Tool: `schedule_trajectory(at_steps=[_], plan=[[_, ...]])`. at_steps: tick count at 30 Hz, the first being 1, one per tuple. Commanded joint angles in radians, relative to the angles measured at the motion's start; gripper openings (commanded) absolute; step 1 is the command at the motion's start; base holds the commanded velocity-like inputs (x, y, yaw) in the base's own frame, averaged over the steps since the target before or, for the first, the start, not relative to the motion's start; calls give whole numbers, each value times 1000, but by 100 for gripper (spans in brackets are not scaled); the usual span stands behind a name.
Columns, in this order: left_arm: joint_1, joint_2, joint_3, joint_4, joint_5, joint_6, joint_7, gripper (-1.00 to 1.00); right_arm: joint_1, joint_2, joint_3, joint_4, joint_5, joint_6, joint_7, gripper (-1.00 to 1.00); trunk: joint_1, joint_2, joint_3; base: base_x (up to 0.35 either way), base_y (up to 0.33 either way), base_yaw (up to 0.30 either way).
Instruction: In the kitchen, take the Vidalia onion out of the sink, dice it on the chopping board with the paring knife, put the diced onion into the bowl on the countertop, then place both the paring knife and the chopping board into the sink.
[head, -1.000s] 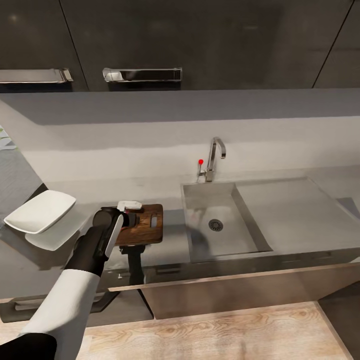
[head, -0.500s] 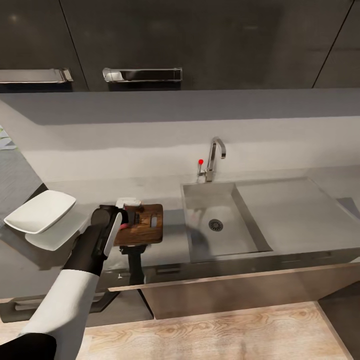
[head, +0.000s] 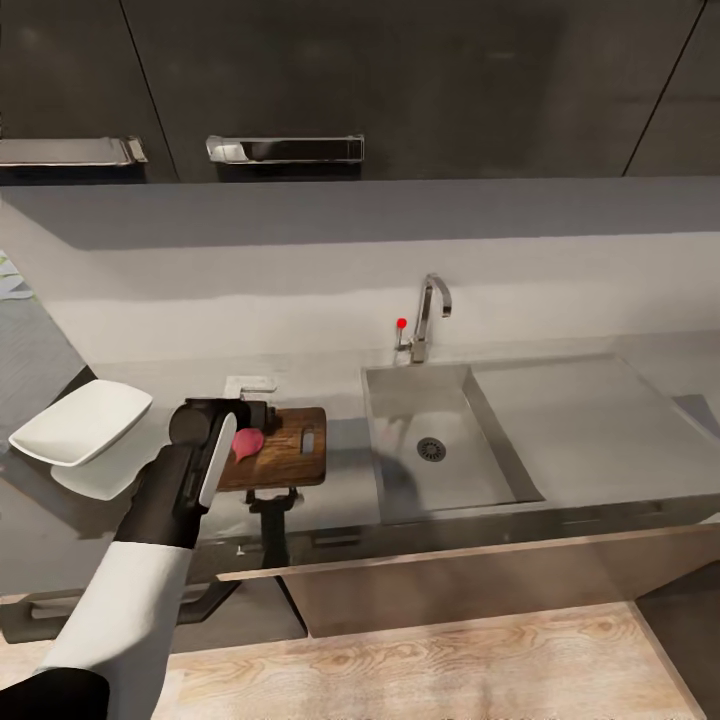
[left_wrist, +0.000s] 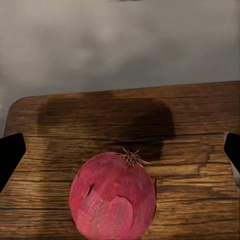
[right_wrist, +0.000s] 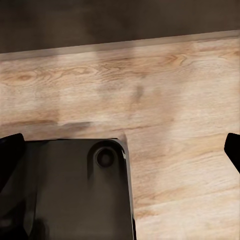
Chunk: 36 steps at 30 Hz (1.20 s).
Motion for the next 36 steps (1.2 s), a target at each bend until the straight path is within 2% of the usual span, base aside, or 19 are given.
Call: schedule_trajectory(at_steps=[1, 21, 36], plan=[[-1, 0, -1, -1, 0, 4, 4, 100, 0, 1, -9, -3, 1, -1, 10, 100, 0, -2, -2, -69, 0, 0], [1, 1, -1, -24, 3, 4, 4, 100, 0, 1, -9, -3, 2, 0, 10, 100, 0, -2, -2, -12, 0, 0], [20, 2, -1, -103, 6, 5, 4, 100, 0, 1, -9, -3, 1, 3, 9, 100, 0, -2, -2, 0, 0, 0]])
